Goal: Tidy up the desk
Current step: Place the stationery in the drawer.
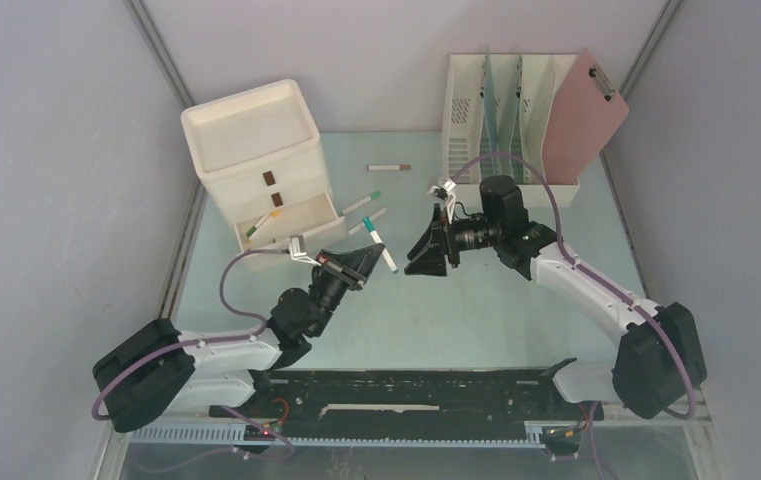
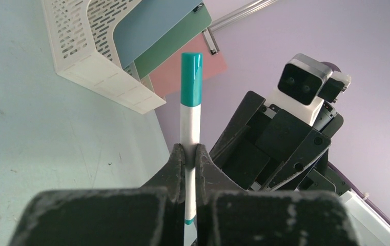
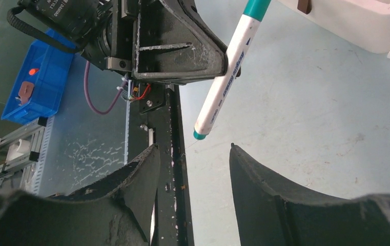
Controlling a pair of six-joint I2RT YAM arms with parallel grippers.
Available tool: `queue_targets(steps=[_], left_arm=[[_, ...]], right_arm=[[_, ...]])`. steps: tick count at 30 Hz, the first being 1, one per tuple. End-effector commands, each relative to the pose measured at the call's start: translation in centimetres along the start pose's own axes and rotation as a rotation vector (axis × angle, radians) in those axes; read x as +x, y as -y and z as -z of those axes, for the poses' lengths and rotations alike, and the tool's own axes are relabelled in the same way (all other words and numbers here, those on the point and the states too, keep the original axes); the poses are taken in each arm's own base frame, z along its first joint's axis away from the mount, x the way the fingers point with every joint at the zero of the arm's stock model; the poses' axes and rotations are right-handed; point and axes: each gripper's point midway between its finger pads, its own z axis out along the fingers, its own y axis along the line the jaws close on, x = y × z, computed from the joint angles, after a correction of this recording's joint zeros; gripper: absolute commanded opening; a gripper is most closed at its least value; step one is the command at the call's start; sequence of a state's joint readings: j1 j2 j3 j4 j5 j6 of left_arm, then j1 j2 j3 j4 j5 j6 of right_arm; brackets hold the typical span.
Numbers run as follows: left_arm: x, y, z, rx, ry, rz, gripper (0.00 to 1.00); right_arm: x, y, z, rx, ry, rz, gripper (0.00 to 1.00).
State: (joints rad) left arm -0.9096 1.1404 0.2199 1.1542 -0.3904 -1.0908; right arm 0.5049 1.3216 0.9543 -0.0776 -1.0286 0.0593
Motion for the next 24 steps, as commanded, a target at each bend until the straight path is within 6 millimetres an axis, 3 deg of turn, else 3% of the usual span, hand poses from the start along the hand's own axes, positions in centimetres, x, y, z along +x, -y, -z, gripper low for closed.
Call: queue_targets(steps=[1, 17, 21, 24], left_arm=[[-0.9, 2.6, -1.1, 0.05, 0.071, 0.024, 0.0], [1.5, 4.0, -1.6, 0.096, 0.029, 0.001, 0.0], [1.9, 4.4, -1.8, 0.114, 0.02, -0.005, 0.0], [2.1, 4.6, -1.8, 0.124, 0.016, -0.01, 0.0]], right_arm=[[-0.2, -0.2, -0.6, -0.016, 0.003, 0.001, 0.6], [-0.3, -0.6, -0.9, -0.04, 0.006, -0.049, 0.53], [-0.3, -0.4, -0.9, -0.038, 0.006, -0.061, 0.45], [-0.1, -0.5, -1.0, -0.051, 0.0, -0.068, 0.31]])
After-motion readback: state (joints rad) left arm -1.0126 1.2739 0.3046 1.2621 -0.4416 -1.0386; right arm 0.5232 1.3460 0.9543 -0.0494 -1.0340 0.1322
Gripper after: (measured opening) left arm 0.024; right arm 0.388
